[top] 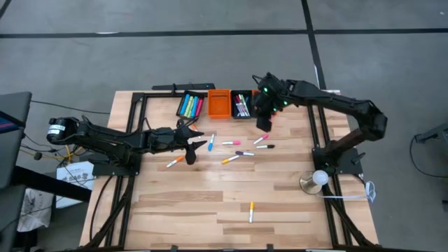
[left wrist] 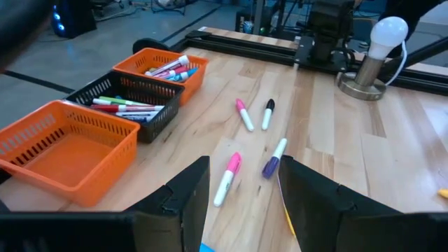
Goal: Pick & Place Markers
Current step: Put the small black highlighter pen into the left orange basket
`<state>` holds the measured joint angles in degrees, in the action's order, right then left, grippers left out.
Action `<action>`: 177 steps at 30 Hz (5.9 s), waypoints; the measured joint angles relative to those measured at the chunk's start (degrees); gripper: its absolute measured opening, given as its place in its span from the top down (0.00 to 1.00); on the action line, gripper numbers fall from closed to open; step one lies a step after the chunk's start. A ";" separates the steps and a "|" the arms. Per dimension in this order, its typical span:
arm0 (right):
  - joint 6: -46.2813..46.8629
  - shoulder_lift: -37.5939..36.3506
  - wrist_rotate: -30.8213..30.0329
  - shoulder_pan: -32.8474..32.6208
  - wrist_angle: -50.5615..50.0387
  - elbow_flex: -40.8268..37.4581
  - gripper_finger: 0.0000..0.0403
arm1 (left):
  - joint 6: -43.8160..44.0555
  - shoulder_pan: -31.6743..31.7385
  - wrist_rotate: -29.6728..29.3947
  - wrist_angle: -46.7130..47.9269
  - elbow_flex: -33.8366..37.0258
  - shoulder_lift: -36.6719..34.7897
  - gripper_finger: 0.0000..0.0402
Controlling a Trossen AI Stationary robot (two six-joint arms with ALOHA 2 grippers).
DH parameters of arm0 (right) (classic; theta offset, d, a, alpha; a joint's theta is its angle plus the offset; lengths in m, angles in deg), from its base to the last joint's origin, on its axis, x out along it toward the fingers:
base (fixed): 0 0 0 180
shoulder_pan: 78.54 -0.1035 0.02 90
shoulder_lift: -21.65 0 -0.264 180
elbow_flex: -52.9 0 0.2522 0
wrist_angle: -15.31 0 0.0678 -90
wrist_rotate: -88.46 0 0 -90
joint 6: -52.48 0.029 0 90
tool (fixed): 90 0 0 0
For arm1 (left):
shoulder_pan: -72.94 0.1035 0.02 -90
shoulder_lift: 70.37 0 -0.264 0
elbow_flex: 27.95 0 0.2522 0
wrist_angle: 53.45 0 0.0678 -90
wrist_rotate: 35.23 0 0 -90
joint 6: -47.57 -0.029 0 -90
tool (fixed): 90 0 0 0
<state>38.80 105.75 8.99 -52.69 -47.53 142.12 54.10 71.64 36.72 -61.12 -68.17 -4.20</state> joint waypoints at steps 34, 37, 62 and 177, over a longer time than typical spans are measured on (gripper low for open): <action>4.25 -5.08 -9.52 -4.00 31.69 -40.17 0.83 | 0.22 0.00 -0.03 0.03 0.00 0.00 0.58; 5.05 -3.03 -14.38 -4.00 33.73 -40.17 0.83 | 0.23 0.00 1.66 0.04 0.00 0.00 0.58; 3.22 -3.32 -14.80 -8.06 28.08 -40.06 0.83 | 0.22 0.00 3.76 0.02 0.00 0.00 0.58; 2.50 5.24 3.15 -20.04 54.26 -16.70 0.92 | -21.48 -4.35 1.73 -36.29 0.02 16.87 0.58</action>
<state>41.30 110.99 12.13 -72.73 6.73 125.43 32.62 67.29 38.45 -97.41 -68.14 12.67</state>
